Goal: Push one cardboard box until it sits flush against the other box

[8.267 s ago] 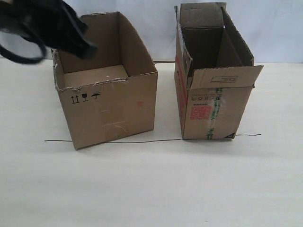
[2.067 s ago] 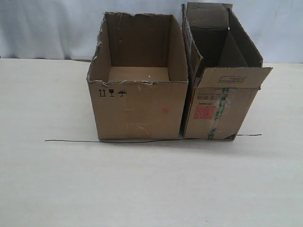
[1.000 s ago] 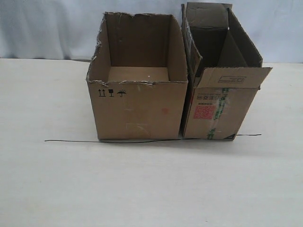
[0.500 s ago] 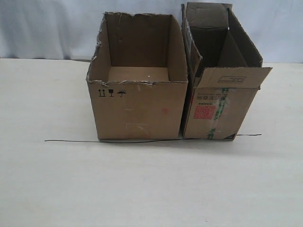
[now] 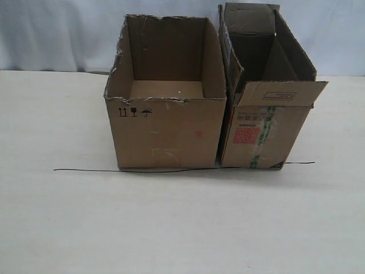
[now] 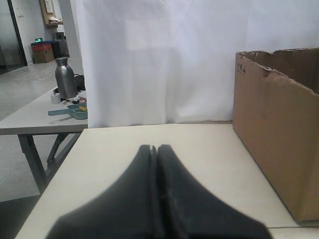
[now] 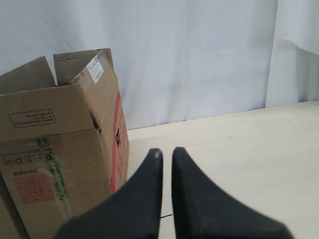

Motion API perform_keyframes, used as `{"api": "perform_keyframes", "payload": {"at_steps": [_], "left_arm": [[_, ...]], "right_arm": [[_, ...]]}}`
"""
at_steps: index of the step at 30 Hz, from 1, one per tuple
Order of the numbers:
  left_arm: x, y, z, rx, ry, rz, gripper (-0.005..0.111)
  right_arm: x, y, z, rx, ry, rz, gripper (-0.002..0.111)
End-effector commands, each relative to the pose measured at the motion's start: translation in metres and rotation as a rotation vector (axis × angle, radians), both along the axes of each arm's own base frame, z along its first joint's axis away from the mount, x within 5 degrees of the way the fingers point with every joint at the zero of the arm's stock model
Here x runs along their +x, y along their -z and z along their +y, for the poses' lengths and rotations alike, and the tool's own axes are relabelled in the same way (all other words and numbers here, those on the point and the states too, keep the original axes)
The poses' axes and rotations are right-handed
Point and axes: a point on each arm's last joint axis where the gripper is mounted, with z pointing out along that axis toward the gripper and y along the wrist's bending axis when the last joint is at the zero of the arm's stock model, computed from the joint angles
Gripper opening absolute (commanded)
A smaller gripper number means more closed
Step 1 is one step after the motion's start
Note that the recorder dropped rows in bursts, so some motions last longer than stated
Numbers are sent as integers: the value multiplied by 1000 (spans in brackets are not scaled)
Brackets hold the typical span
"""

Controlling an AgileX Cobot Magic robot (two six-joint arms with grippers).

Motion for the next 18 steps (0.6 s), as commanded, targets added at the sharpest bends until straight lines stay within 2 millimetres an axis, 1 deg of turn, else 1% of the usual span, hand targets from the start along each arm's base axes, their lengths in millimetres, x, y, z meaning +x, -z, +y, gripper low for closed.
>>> {"api": "perform_keyframes", "payload": {"at_steps": [1,18], "left_arm": [[0,0,0,-3,6,-3,0],[0,1,0,-3,6,5,0]], "right_arm": [[0,1,0,-7,-2,0,5],[0,1,0,-7,-2,0,5]]}}
